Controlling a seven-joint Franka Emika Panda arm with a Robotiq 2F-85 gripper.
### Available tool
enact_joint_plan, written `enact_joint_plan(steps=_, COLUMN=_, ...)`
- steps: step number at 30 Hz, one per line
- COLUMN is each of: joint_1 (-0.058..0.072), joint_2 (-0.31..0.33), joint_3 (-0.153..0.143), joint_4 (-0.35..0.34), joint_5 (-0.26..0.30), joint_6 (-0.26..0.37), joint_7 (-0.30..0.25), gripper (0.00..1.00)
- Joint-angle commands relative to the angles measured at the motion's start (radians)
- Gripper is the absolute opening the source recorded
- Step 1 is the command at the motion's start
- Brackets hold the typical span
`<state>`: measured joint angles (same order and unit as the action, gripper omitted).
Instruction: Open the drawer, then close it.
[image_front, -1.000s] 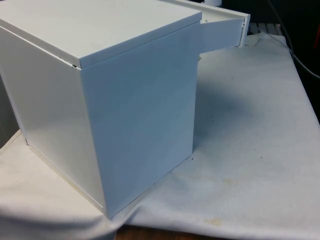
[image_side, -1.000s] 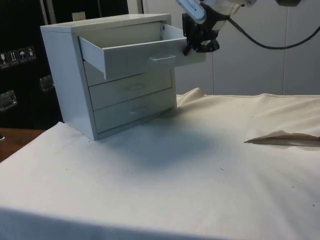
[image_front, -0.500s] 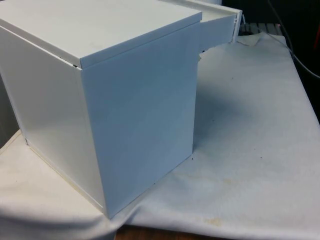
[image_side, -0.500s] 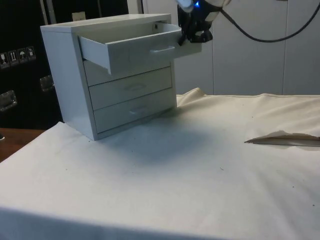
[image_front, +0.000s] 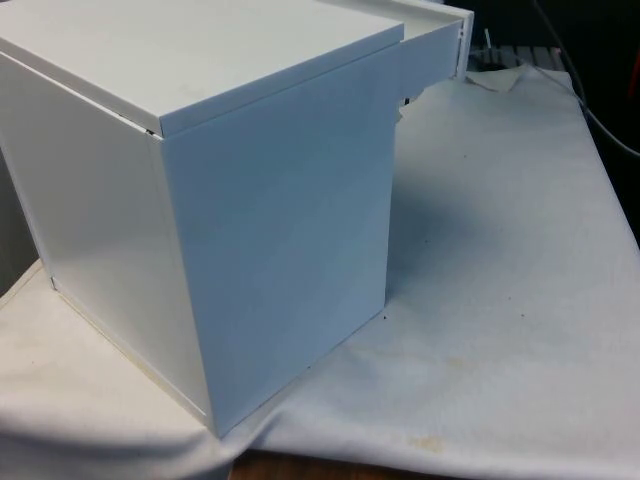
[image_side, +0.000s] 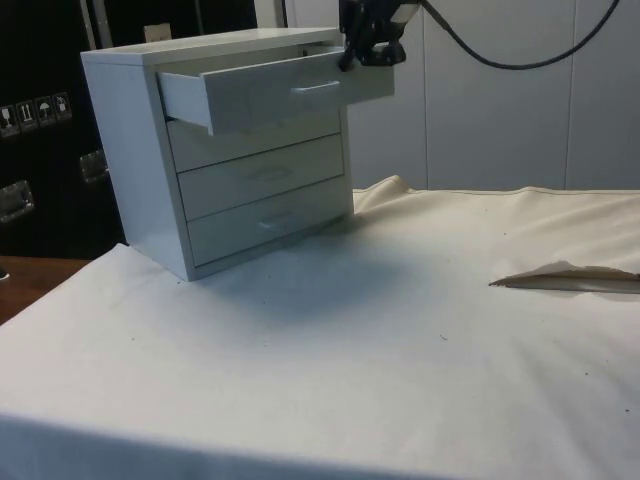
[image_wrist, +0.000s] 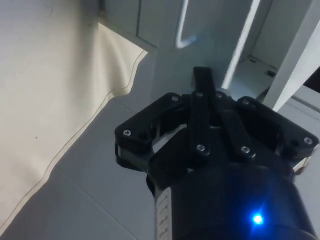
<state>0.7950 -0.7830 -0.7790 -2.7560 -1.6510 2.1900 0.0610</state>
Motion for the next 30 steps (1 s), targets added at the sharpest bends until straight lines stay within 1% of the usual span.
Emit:
enact_joint_plan(steps=1, joint_1=0.002, joint_2=0.006, joint_3=-0.001, joint_4=0.004, joint_5=0.000, joint_6=0.003, joint_7=0.005, gripper=0.00)
enact_joint_plan(steps=2, joint_1=0.016, joint_2=0.032, joint_3=-0.012, joint_4=0.030, joint_5=-0.014, joint_6=0.021, joint_7=0.022, gripper=0.00)
enact_joint_plan(steps=3, joint_1=0.018, joint_2=0.040, joint_3=-0.014, joint_4=0.036, joint_5=-0.015, joint_6=0.024, joint_7=0.028, gripper=0.00)
enact_joint_plan(steps=8, joint_1=0.024, joint_2=0.084, joint_3=-0.020, joint_4=0.067, joint_5=-0.019, joint_6=0.047, joint_7=0.061, gripper=0.00)
enact_joint_plan(steps=9, joint_1=0.008, joint_2=0.068, joint_3=-0.003, joint_4=0.044, joint_5=-0.001, joint_6=0.028, joint_7=0.054, gripper=0.00)
enact_joint_plan(steps=10, joint_1=0.025, joint_2=0.092, joint_3=-0.021, joint_4=0.072, joint_5=-0.019, joint_6=0.051, joint_7=0.066, gripper=0.00)
enact_joint_plan(steps=14, joint_1=0.027, joint_2=0.128, joint_3=-0.025, joint_4=0.095, joint_5=-0.019, joint_6=0.067, joint_7=0.089, gripper=0.00)
enact_joint_plan(steps=16, joint_1=0.027, joint_2=0.133, joint_3=-0.026, joint_4=0.098, joint_5=-0.019, joint_6=0.070, joint_7=0.093, gripper=0.00)
enact_joint_plan(steps=18, joint_1=0.028, joint_2=0.152, joint_3=-0.030, joint_4=0.110, joint_5=-0.019, joint_6=0.078, joint_7=0.105, gripper=0.00)
enact_joint_plan(steps=19, joint_1=0.008, joint_2=0.122, joint_3=-0.007, joint_4=0.075, joint_5=-0.002, joint_6=0.050, joint_7=0.096, gripper=0.00)
enact_joint_plan(steps=20, joint_1=0.028, joint_2=0.158, joint_3=-0.032, joint_4=0.113, joint_5=-0.019, joint_6=0.081, joint_7=0.108, gripper=0.00)
enact_joint_plan(steps=25, joint_1=0.031, joint_2=0.191, joint_3=-0.040, joint_4=0.135, joint_5=-0.016, joint_6=0.095, joint_7=0.127, gripper=0.00)
enact_joint_plan(steps=26, joint_1=0.031, joint_2=0.195, joint_3=-0.042, joint_4=0.138, joint_5=-0.015, joint_6=0.098, joint_7=0.130, gripper=0.00)
enact_joint_plan(steps=27, joint_1=0.008, joint_2=0.160, joint_3=-0.016, joint_4=0.099, joint_5=-0.002, joint_6=0.068, joint_7=0.123, gripper=0.00)
enact_joint_plan(steps=28, joint_1=0.031, joint_2=0.200, joint_3=-0.043, joint_4=0.141, joint_5=-0.014, joint_6=0.101, joint_7=0.133, gripper=0.00)
enact_joint_plan(steps=30, joint_1=0.031, joint_2=0.214, joint_3=-0.047, joint_4=0.151, joint_5=-0.012, joint_6=0.107, joint_7=0.139, gripper=0.00)
